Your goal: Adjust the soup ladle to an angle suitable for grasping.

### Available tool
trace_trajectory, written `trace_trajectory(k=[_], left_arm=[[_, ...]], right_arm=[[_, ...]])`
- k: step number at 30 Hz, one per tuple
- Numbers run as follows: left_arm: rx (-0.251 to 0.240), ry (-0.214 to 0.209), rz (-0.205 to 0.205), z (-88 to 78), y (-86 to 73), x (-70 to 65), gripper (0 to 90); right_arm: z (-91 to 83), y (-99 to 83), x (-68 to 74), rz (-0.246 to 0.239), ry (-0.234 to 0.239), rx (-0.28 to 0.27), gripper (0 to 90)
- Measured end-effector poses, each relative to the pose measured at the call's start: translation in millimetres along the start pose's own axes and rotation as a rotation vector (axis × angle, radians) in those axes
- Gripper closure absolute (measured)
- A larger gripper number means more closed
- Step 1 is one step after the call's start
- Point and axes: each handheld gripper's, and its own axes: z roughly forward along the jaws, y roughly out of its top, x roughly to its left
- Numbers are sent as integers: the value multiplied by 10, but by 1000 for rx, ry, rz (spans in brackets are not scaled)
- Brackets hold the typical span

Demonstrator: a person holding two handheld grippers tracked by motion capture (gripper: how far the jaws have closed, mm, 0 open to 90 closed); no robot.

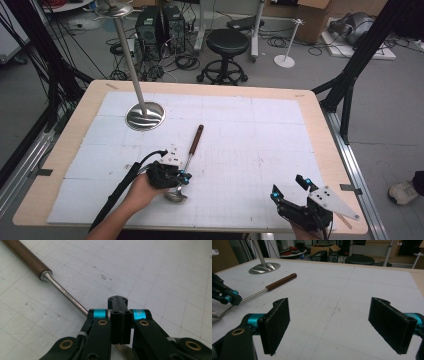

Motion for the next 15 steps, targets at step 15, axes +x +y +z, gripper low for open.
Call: trace_trajectory(k=[15], left_arm=[[58, -13, 11, 9, -19, -3, 896]], right_arm=[[-3, 0, -1, -1, -2, -2, 161]])
